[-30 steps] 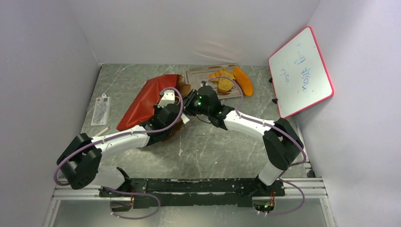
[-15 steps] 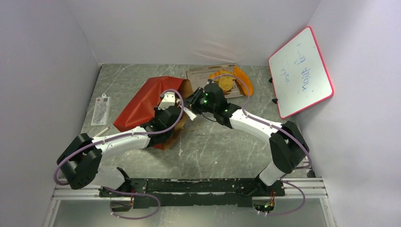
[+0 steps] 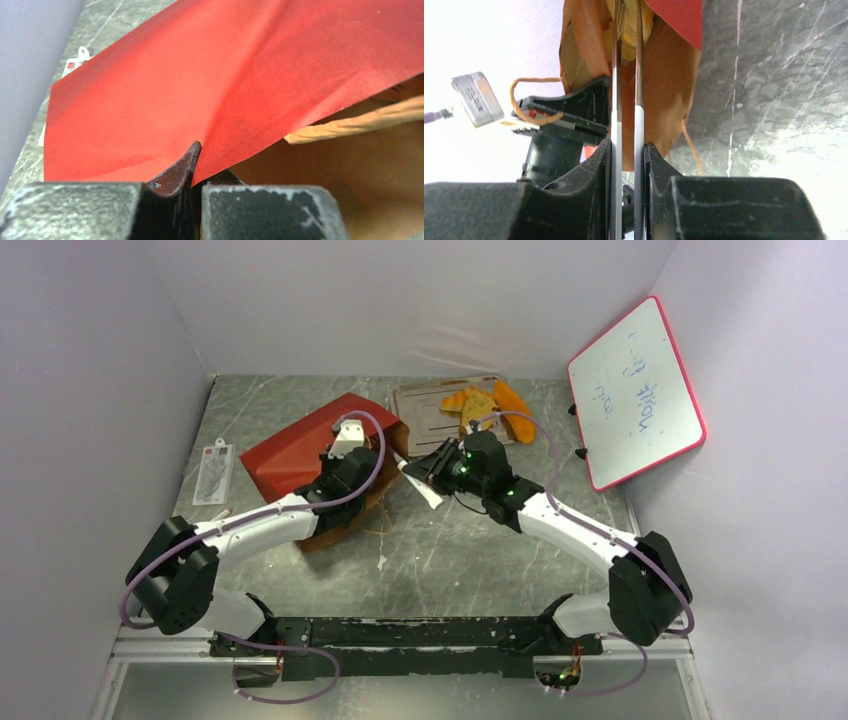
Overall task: Take the fake bread out of the paper bag
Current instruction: Take out the fake bread from the paper bag.
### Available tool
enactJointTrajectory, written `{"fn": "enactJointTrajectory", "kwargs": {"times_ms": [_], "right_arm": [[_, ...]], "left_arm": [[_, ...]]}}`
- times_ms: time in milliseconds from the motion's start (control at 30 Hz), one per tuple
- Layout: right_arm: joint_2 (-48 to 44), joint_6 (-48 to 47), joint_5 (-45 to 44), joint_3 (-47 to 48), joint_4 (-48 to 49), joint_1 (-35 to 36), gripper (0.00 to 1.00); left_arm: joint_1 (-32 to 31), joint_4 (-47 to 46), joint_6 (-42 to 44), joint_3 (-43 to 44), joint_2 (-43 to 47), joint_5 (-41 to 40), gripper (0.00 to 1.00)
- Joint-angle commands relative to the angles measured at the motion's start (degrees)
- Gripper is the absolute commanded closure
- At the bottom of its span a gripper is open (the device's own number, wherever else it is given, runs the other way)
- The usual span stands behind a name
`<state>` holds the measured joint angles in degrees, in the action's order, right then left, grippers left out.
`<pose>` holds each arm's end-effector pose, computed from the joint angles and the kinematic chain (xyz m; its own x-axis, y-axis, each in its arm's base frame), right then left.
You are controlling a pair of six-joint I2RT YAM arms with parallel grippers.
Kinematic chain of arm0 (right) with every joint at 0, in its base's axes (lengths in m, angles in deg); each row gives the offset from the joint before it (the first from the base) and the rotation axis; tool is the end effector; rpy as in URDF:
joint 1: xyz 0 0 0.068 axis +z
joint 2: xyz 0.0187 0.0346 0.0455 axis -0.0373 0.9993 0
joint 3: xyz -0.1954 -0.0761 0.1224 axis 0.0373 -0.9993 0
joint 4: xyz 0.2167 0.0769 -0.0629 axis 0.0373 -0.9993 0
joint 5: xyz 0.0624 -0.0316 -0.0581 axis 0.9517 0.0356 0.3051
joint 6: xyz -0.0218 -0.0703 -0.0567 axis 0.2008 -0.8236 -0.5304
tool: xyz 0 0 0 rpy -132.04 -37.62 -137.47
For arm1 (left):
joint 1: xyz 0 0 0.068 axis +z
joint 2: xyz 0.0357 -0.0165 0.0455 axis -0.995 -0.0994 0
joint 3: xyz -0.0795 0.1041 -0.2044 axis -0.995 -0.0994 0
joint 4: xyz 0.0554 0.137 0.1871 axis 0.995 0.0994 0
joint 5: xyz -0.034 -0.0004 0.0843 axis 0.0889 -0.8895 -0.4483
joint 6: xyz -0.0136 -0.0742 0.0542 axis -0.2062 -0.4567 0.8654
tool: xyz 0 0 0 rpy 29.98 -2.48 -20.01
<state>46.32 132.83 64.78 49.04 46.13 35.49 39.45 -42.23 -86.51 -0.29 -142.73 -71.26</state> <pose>0.2598 0.2160 0.2267 -0.7789 0.5371 -0.3238 -0.0071 0.5088 0.8609 0.2600 -0.1599 0.2001 -0.3833 0.1409 -0.9128 -0.2139 0.9479 0.2362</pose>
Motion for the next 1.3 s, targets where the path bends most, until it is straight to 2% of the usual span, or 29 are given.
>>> {"fn": "enactJointTrajectory", "kwargs": {"times_ms": [0,333,567,933,1100,1267], "right_arm": [[-3.59,-0.07,0.51,-1.23,2.52,-1.29,1.0],[-4.89,0.65,3.68,-3.85,3.71,-1.4,1.0],[-8.82,0.21,4.85,-4.53,1.23,-1.39,1.0],[-19.31,-0.81,0.21,-5.56,-5.88,-3.6,1.0],[-18.24,1.14,-0.49,-6.35,-1.53,-7.15,1.0],[-11.44,4.13,-0.96,-6.08,6.54,-9.09,1.0]], "left_arm": [[3.55,-0.48,1.99,2.69,-0.49,0.32,0.93],[7.81,-3.55,8.15,9.68,-5.78,2.13,0.93],[10.16,-4.58,9.27,12.55,-8.57,3.11,0.93],[15.44,-5.64,10.95,10.53,-5.32,4.85,0.93],[15.93,-5.77,11.21,9.8,-4.15,5.67,0.93],[15.93,-5.1,10.78,9.14,-2.77,6.63,0.93]]}}
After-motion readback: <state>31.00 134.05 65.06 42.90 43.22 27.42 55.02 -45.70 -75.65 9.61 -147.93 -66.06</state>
